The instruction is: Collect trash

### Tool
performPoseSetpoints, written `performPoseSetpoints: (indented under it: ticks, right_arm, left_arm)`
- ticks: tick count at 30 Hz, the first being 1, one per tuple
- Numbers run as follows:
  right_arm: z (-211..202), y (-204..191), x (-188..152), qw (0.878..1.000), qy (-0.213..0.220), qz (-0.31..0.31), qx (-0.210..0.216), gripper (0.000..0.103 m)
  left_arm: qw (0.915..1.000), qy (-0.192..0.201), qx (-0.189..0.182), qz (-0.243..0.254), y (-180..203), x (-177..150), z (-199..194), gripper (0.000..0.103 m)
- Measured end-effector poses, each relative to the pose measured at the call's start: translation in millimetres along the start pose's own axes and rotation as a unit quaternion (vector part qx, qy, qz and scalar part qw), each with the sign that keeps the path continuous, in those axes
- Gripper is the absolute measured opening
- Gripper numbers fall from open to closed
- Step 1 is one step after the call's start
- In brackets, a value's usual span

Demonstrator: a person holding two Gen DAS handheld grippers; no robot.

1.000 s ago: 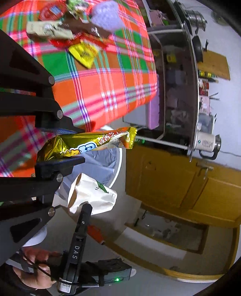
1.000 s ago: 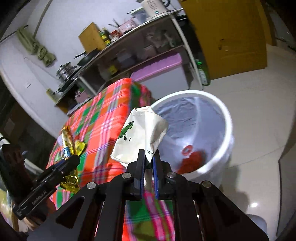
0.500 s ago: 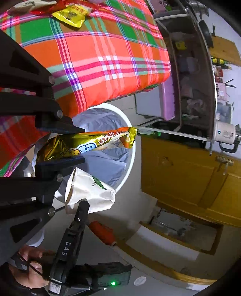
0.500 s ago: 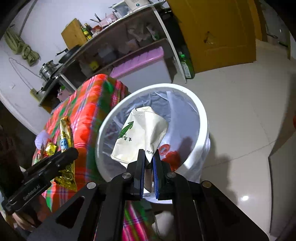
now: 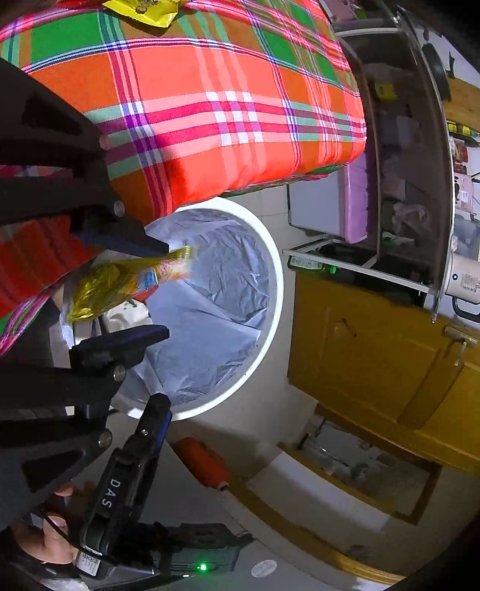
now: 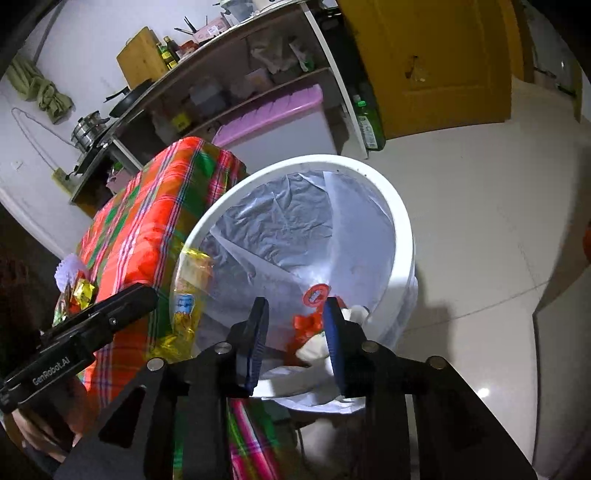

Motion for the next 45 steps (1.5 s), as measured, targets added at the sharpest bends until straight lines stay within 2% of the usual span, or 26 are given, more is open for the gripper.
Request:
performPoseSetpoints:
  ticks: [9, 19, 26, 30, 39, 45]
  right_arm:
    - [-28, -19, -4, 0.999, 0.033, -0.020, 0.020, 0.032]
    - [-63, -75, -21, 0.993, 0.068, -0.094, 0.025, 0.032]
    - [-67, -115, -38, 0.987, 0.067, -0.140, 0.031, 0.032]
    - [-66, -138, -45, 0.984, 0.067, -0.159, 0.048, 0.032]
    - [-56, -179, -60, 0.979, 0.052, -0.183, 0.077, 0.032]
    - [-40, -209, -71, 0.973, 0.030, -0.214, 0.080, 0.032]
  left_arm:
    - [0.9992, 0.040, -0.002, 0.002, 1, -5, -30, 0.038]
    - [0.9939, 0.107, 0.028, 0.001, -10, -29, -93, 0.038]
    - [0.9888, 0.134, 0.062, -0.017, -39, -56, -134, 0.038]
    - [0.9862, 0.144, 0.076, -0.031, -58, -71, -150, 0.038]
    - [0.9796, 0.155, 0.105, -0.073, -104, -98, -173, 0.038]
    - [0.9727, 0.163, 0.131, -0.101, -136, -115, -188, 0.038]
Point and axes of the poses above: each gripper's, at about its wrist camera, not at the fingertips, and z roughly the way its jaws point, y to its right, x to its top, the point moved 10 cm from there along z, roughly the way its jaws point, and after that the axes turned 12 degrees about -y, right-handed, at the moved point
